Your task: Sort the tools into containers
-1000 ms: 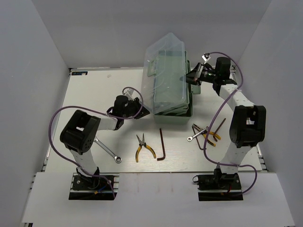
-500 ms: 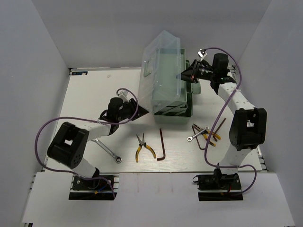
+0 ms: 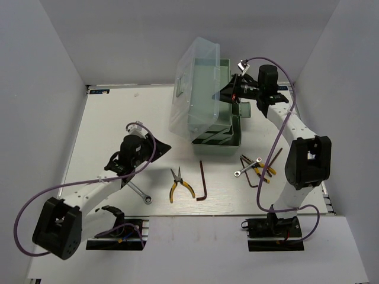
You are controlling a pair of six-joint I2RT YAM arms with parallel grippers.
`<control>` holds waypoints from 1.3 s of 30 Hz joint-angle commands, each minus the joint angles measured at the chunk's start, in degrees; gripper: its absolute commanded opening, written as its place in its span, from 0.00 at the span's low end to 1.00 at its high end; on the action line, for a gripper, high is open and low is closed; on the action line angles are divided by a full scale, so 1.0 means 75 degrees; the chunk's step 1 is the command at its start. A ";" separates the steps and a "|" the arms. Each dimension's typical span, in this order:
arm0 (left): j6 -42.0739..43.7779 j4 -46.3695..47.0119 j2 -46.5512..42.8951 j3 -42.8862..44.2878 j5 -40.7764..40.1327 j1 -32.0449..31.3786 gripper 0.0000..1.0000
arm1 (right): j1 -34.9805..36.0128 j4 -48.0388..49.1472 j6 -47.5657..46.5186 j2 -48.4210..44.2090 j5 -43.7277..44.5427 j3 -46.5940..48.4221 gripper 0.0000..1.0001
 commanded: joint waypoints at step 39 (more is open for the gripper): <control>0.0448 -0.1228 -0.1877 -0.0664 -0.0321 -0.0063 0.46 | 0.2227 -0.3460 -0.3292 0.0305 0.1531 0.2164 0.00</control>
